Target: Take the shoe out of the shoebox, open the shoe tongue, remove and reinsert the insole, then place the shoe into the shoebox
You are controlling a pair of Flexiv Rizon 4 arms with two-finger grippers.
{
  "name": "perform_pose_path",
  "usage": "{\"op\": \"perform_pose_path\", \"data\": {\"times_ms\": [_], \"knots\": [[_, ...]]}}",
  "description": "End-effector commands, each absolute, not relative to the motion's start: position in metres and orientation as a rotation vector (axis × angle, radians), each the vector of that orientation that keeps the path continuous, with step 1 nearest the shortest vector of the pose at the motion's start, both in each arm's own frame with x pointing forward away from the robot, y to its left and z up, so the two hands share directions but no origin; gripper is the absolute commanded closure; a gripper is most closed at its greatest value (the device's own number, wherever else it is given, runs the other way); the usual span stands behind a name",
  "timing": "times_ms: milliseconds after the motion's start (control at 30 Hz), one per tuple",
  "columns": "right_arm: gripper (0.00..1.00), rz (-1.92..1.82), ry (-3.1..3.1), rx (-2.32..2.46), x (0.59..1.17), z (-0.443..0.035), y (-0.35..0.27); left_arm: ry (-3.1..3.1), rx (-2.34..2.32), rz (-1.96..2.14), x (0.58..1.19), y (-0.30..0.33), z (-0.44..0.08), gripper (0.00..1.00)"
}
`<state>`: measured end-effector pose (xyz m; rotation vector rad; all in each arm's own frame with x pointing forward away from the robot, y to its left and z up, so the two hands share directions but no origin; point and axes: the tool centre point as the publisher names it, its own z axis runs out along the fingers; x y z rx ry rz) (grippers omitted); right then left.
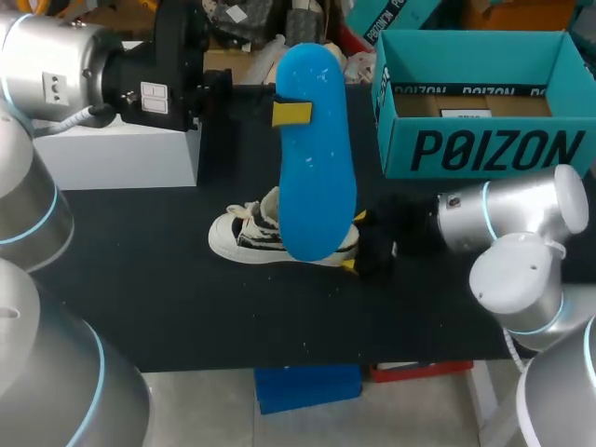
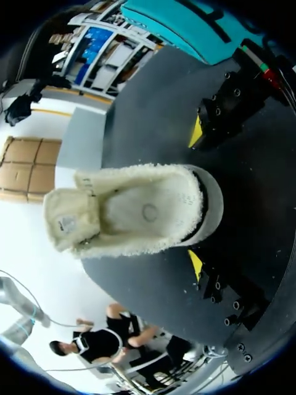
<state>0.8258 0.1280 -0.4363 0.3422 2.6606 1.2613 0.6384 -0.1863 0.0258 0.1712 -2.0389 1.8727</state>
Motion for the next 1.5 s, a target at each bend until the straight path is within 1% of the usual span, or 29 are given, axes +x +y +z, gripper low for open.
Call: {"op": "perform_pose_path", "data": {"times_ms": [33, 367, 567, 800, 1000, 1300, 1500], "knots": [[0.0, 0.924, 2.825, 0.403, 0.822, -0.423, 0.12, -2.041, 0.173, 1.871, 0.638, -0.186, 0.025, 1.0], [0.0, 0.532, 3.01, 0.345, 0.817, -0.41, 0.115, -2.041, 0.173, 1.871, 0.638, -0.186, 0.025, 1.0], [0.0, 0.204, 3.086, 0.292, 0.818, -0.399, 0.12, -2.041, 0.173, 1.871, 0.638, -0.186, 0.025, 1.0], [0.0, -0.166, 3.087, 0.288, 0.817, -0.391, 0.127, -2.041, 0.173, 1.871, 0.638, -0.186, 0.025, 1.0], [0.0, -0.413, 3.058, 0.253, 0.817, -0.388, 0.135, -2.041, 0.173, 1.871, 0.638, -0.186, 0.025, 1.0], [0.0, -0.704, 3.001, 0.184, 0.819, -0.387, 0.146, -2.041, 0.173, 1.871, 0.638, -0.186, 0.025, 1.0], [0.0, -0.738, 3.0, 0.182, 0.819, -0.389, 0.146, -2.041, 0.173, 1.871, 0.638, -0.186, 0.025, 1.0]]}}
